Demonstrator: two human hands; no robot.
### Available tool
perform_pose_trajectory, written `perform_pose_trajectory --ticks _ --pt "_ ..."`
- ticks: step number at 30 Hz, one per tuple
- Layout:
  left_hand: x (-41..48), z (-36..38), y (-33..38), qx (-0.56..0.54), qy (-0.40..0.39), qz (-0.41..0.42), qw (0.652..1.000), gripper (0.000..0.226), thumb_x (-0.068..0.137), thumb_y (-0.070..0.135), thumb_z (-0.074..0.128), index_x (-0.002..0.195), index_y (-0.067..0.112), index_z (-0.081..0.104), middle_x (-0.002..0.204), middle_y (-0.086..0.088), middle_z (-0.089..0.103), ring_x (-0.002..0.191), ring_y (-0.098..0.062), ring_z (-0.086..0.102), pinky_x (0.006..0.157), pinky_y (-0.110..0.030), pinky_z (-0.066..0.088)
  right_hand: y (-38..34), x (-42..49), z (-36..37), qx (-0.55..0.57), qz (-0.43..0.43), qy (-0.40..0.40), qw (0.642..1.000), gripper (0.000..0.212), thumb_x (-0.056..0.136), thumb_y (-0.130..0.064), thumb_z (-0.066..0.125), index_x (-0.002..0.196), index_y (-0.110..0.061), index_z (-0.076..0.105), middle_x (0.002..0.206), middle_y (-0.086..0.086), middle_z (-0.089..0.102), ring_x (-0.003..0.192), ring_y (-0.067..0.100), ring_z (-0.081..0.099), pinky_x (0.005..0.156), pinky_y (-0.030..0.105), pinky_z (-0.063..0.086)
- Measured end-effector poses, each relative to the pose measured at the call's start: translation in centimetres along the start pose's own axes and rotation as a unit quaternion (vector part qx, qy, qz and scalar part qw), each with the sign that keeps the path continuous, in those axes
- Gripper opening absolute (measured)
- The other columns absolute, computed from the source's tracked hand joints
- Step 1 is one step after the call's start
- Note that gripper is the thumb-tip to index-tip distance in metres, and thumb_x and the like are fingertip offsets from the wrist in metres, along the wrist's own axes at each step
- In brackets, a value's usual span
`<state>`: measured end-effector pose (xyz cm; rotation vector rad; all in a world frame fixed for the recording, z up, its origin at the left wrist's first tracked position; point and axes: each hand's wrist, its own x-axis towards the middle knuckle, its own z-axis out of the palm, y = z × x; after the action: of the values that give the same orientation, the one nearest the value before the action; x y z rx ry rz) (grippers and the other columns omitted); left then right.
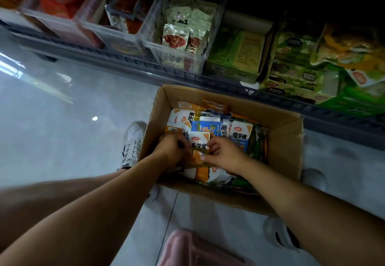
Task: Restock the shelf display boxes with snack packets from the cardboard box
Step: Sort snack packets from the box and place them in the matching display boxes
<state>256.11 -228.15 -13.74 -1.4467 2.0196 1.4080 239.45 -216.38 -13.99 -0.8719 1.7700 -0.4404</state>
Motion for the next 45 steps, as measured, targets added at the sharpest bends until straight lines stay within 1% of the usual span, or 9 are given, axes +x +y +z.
perform_pose_trajectory --ticks 3,7,14,19,24,30,35,40,45 --pt "0.4 0.0 -0.1 -0.094 0.009 -0.005 0.995 0.012 0.090 0.025 0.077 0.084 0.021 0.067 0.097 0.001 0.069 0.099 -0.020 0.067 0.087 -0.034 0.053 -0.4 0.4 0.7 -0.008 -0.006 0.014 1.000 0.037 0.088 -0.026 0.076 0.120 -0.019 0.062 0.106 -0.001 0.063 0.094 0.019 0.064 0.073 0.029 0.054" --pt "0.3 0.0 0.0 -0.132 0.018 -0.030 0.991 0.025 0.087 0.033 0.080 0.104 0.021 0.065 0.108 0.003 0.069 0.100 -0.017 0.068 0.089 -0.039 0.058 0.3 0.5 0.1 0.078 0.031 0.064 0.994 0.011 0.095 -0.018 0.067 0.103 -0.021 0.060 0.100 0.003 0.066 0.094 0.021 0.065 0.089 0.046 0.057" --pt "-1.0 1.0 0.4 -0.334 -0.001 -0.126 0.934 0.048 0.085 0.030 0.083 0.126 0.011 0.064 0.112 -0.012 0.075 0.104 -0.030 0.073 0.091 -0.049 0.060 1.4 -0.5 -1.6 0.338 0.147 0.087 0.926 0.031 0.095 -0.006 0.065 0.126 -0.011 0.059 0.120 0.011 0.067 0.098 0.028 0.070 0.080 0.042 0.062" --pt "-1.1 2.6 1.3 -0.391 -0.023 -0.162 0.906 0.066 0.087 0.028 0.083 0.139 0.008 0.047 0.113 -0.020 0.073 0.103 -0.033 0.074 0.095 -0.050 0.059 1.9 -1.9 -0.9 0.180 0.134 0.078 0.971 0.044 0.086 -0.009 0.076 0.119 -0.023 0.050 0.112 -0.001 0.062 0.100 0.022 0.064 0.072 0.032 0.054" --pt "-0.2 2.9 1.7 -0.385 -0.001 -0.186 0.904 0.043 0.090 0.020 0.078 0.126 0.008 0.059 0.115 -0.022 0.072 0.106 -0.036 0.072 0.082 -0.043 0.061 1.9 -1.9 -0.3 0.233 0.143 0.069 0.959 0.012 0.094 -0.025 0.069 0.105 -0.022 0.065 0.110 0.009 0.072 0.099 0.022 0.068 0.088 0.041 0.056" --pt "0.0 3.2 1.7 -0.357 0.000 -0.187 0.915 0.042 0.087 0.011 0.080 0.125 0.006 0.064 0.106 -0.019 0.070 0.083 -0.025 0.065 0.072 -0.036 0.058 1.4 -0.9 0.1 0.212 0.139 0.071 0.965 0.050 0.080 -0.016 0.084 0.116 -0.022 0.049 0.112 0.004 0.069 0.102 0.025 0.068 0.075 0.037 0.060" --pt "-0.1 2.9 0.9 -0.302 0.073 -0.130 0.942 0.047 0.083 0.001 0.082 0.120 0.012 0.056 0.103 -0.001 0.063 0.074 -0.013 0.060 0.046 -0.016 0.051 2.5 -0.1 -0.3 0.175 0.096 0.137 0.970 0.070 0.077 -0.011 0.085 0.137 -0.017 0.050 0.128 0.002 0.065 0.120 0.024 0.062 0.099 0.037 0.050" --pt "0.2 3.1 1.9 -0.189 0.063 -0.100 0.975 0.095 0.067 0.026 0.096 0.145 0.025 0.042 0.141 -0.006 0.056 0.128 -0.029 0.057 0.097 -0.049 0.057 4.4 -0.6 -2.5 -0.091 0.145 0.246 0.954 0.108 0.065 -0.055 0.087 0.152 -0.024 0.029 0.153 0.009 0.028 0.143 0.032 0.025 0.117 0.044 0.031" --pt "1.2 3.2 3.1 -0.155 0.071 -0.110 0.979 0.090 0.067 0.012 0.094 0.138 0.028 0.041 0.143 -0.010 0.050 0.130 -0.032 0.055 0.104 -0.051 0.053 4.8 0.2 -2.4 -0.060 0.131 0.161 0.976 0.134 0.060 -0.059 0.089 0.159 -0.025 0.004 0.166 0.003 0.014 0.151 0.032 0.012 0.120 0.046 0.024"
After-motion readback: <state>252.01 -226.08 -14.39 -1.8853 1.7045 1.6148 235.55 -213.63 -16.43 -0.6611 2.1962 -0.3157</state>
